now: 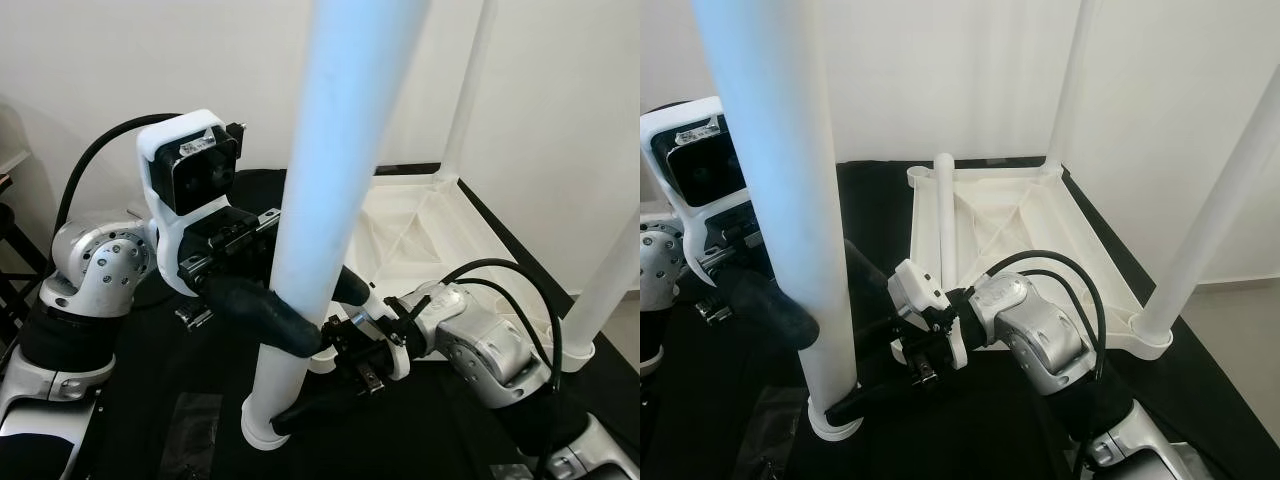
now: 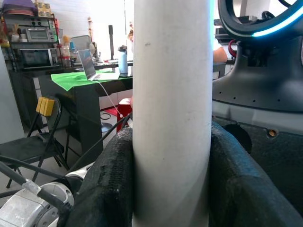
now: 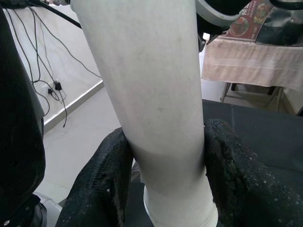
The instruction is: Building children table
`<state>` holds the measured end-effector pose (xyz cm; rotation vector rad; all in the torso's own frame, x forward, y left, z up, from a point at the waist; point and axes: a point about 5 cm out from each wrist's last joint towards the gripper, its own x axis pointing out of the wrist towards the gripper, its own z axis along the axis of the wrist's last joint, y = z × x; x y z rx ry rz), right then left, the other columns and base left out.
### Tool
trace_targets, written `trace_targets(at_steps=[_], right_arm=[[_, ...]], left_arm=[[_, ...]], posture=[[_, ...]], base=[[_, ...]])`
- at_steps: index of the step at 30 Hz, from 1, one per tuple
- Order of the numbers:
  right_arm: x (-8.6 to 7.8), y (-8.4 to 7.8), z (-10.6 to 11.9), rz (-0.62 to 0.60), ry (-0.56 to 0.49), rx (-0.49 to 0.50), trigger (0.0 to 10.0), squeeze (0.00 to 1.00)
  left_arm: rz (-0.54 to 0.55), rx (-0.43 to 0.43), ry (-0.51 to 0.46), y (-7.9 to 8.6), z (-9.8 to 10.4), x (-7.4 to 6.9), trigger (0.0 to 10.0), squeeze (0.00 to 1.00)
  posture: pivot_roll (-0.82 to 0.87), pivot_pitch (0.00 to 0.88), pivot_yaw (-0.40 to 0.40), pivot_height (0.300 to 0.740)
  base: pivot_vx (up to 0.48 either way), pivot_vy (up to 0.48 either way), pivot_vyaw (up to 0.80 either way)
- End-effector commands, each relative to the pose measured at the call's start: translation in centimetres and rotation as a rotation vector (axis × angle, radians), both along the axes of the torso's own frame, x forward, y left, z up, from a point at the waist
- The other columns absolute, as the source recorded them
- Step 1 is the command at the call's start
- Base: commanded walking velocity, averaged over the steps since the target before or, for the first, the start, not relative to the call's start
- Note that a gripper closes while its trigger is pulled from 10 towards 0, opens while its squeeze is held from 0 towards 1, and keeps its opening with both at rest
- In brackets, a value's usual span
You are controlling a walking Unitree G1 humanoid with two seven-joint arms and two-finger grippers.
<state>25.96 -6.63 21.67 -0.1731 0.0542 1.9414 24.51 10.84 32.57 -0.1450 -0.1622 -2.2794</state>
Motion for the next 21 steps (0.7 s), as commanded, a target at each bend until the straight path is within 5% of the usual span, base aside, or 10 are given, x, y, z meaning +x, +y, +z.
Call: trace_targets(at_steps=[1,11,12,13,14,15,19,21], right_arm=[[0.3,0.1,0.8,-0.001,-0.03,0.031,0.0,0.0],[0.2,0.1,0.9,-0.011,-0.033,0.049,0.0,0.0],[0.3,0.0,0.9,-0.028,-0.033,0.059,0.0,0.0],[0.4,-0.1,1.0,-0.056,-0.034,0.077,0.0,0.0],[0.4,-0.1,1.0,-0.056,-0.034,0.077,0.0,0.0],[0.9,-0.3,1.2,-0.126,-0.037,0.123,0.0,0.0],[1.5,-0.7,1.4,-0.22,-0.046,0.175,0.0,0.0],[2.2,-1.2,1.6,-0.314,-0.054,0.217,0.0,0.0]], left_arm=[[0.004,0.026,0.02,-0.6,-0.8,0.4,0.0,0.0],[0.174,-0.028,0.044,-0.8,-1.2,2.6,0.0,0.0],[0.259,-0.033,0.076,-0.9,-1.1,3.6,10.0,0.0],[0.372,-0.062,0.109,-0.8,-0.7,4.8,10.0,1.0],[0.372,-0.062,0.109,-0.8,-0.7,4.8,10.0,1.0],[0.53,-0.128,0.146,0.1,0.0,6.4,10.0,1.0],[0.671,-0.206,0.147,1.7,0.5,7.6,10.0,1.0],[0.828,-0.272,0.161,3.5,0.7,8.7,10.0,1.0]], posture=[[-0.02,0.0,0.021,0.74],[-0.03,0.0,0.027,0.74],[-0.03,0.0,0.031,0.74],[-0.04,0.0,0.032,0.74],[-0.04,0.0,0.032,0.74],[-0.04,0.0,0.036,0.74],[-0.04,0.0,0.038,0.74],[-0.05,0.0,0.041,0.74]], base=[[0.0,0.0,0.0],[0.0,0.0,0.0],[0.0,0.0,0.0],[0.0,0.0,0.0],[0.0,0.0,0.0],[0.0,0.0,0.0],[0.0,0.0,0.0],[0.0,0.0,0.0]])
